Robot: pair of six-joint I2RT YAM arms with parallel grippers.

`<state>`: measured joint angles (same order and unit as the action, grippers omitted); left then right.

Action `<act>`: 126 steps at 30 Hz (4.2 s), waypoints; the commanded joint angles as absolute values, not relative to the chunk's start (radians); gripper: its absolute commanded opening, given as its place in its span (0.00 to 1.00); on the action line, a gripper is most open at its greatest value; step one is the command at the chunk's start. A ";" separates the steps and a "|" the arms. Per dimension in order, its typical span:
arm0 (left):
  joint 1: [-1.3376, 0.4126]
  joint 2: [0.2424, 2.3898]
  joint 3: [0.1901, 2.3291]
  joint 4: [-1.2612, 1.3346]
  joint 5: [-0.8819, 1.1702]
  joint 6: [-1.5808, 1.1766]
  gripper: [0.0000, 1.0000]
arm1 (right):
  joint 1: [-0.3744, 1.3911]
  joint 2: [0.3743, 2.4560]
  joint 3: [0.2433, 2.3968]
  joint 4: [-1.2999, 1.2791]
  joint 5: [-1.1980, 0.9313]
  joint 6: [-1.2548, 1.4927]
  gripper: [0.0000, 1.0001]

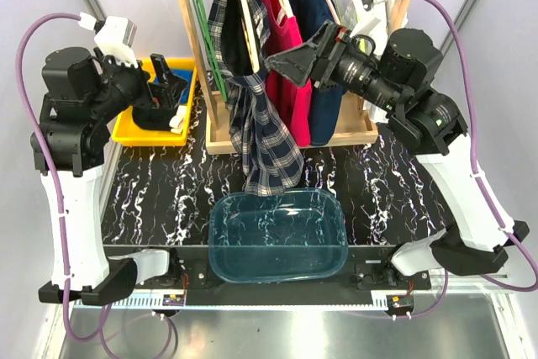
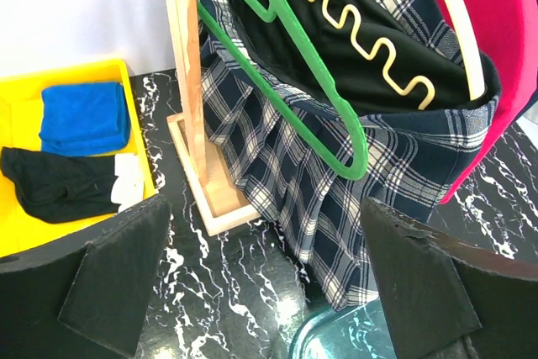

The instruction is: Remove the skirt from the hanger

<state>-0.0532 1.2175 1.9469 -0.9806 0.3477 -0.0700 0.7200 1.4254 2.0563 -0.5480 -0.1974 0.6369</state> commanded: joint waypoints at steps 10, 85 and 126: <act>-0.052 1.230 2.014 -0.969 0.368 -0.032 0.99 | 0.658 1.650 2.340 -0.543 -0.189 0.505 1.00; -0.052 1.091 1.821 -0.651 0.508 -0.093 0.99 | 0.848 1.180 1.894 -0.873 0.108 0.276 0.00; 0.048 1.003 1.257 0.618 1.505 -0.936 0.79 | 0.859 1.262 2.488 -1.051 -0.446 0.489 0.00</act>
<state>0.0509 1.0687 1.2823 0.5251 1.3891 -0.8665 0.8558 1.2480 2.4058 -1.2591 -0.3981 0.4942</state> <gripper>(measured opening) 0.788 0.115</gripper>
